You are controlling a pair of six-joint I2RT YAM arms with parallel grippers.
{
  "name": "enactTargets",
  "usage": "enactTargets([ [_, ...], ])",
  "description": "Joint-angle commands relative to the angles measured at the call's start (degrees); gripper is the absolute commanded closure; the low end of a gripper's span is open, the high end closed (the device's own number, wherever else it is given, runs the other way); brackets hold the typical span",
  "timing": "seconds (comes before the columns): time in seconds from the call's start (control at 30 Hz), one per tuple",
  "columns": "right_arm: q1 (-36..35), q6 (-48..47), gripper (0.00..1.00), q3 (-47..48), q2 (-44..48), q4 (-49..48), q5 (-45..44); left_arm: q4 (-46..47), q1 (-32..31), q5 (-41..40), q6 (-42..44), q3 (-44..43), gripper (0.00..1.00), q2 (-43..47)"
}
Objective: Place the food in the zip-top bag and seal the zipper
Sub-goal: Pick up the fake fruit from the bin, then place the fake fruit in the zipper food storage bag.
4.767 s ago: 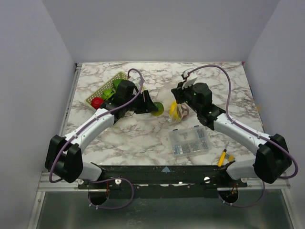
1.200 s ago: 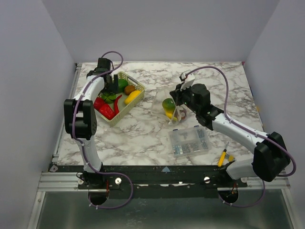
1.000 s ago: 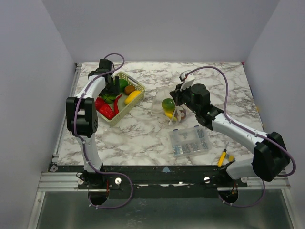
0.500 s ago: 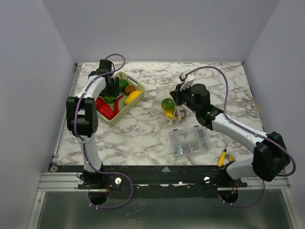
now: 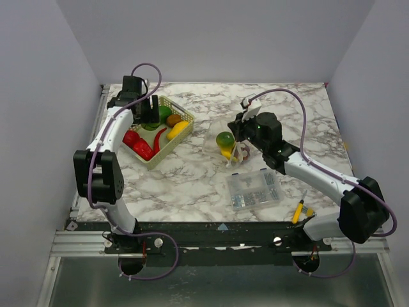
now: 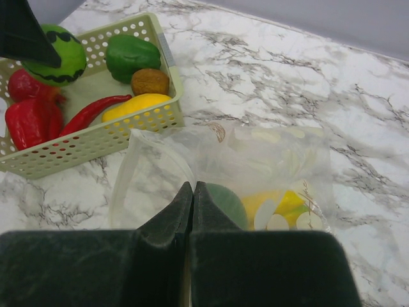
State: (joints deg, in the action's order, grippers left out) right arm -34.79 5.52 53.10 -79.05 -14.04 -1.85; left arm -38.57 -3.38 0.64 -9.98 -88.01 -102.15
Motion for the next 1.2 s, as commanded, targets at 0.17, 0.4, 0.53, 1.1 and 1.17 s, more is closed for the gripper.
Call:
enactTargets([
  [0.17,0.23,-0.11,0.99,0.58,2.47,-1.12,-0.47,4.74,-0.96,14.71,-5.61,8.45,0.74,14.22],
  [0.4,0.24,0.16,0.99,0.57,2.68,-1.22,-0.06,10.51,-3.3,24.33,-10.96,17.86,0.76,23.14],
  [0.53,0.24,0.36,0.99,0.46,2.76,-1.35,-0.21,13.51,-7.24,26.08,-13.77,21.71,0.77,26.51],
  [1.1,0.21,0.9,0.99,-0.26,3.78,-2.11,0.29,28.29,-26.16,24.9,-26.71,22.95,0.85,17.99],
  [1.17,0.21,0.96,0.99,-0.55,4.35,-2.3,0.34,26.87,-26.77,23.51,-27.89,19.95,0.85,14.83],
])
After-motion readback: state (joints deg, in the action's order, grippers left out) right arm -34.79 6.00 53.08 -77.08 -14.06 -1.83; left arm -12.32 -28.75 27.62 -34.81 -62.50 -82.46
